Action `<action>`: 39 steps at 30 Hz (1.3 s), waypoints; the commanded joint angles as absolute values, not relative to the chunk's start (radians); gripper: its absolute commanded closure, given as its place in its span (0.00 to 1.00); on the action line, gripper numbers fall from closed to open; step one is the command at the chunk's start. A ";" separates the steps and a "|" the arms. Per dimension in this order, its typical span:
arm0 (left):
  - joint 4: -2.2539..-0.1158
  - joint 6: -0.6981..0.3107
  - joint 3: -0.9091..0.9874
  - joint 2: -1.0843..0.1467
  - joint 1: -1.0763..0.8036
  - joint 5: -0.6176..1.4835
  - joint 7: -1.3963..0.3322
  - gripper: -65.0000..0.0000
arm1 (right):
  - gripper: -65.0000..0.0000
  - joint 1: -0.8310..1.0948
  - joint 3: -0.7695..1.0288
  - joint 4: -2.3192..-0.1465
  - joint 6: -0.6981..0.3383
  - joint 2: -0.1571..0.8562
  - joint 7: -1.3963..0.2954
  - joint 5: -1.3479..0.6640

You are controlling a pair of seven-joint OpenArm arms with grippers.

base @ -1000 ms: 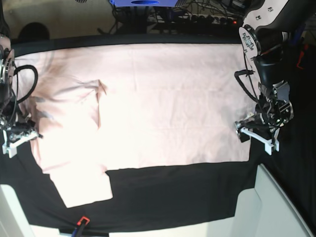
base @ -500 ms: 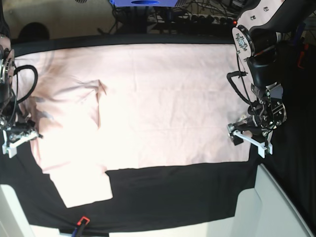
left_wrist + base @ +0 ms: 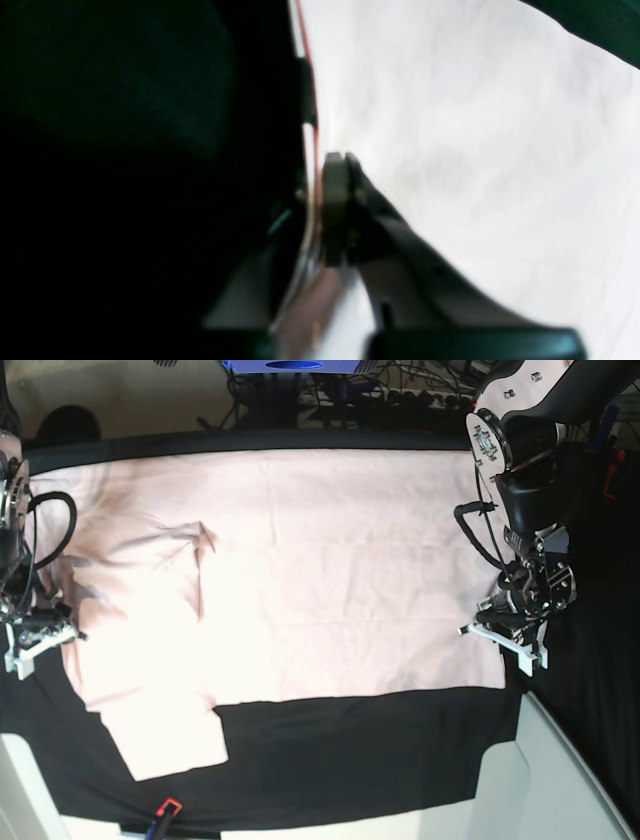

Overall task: Fold the T-shirt properly
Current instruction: 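Lower both grippers to the shirt's side edges and pinch the fabric, then lift the pinched edge with both grippers and fold it over the shirt body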

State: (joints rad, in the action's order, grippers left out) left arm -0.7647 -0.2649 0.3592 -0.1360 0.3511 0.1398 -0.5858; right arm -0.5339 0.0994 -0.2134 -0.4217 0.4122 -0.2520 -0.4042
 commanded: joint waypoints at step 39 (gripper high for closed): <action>-1.300 -0.288 0.355 -0.120 0.136 0.150 -0.751 1.00 | 1.00 -0.383 0.231 -0.572 -0.433 0.429 -0.277 -0.432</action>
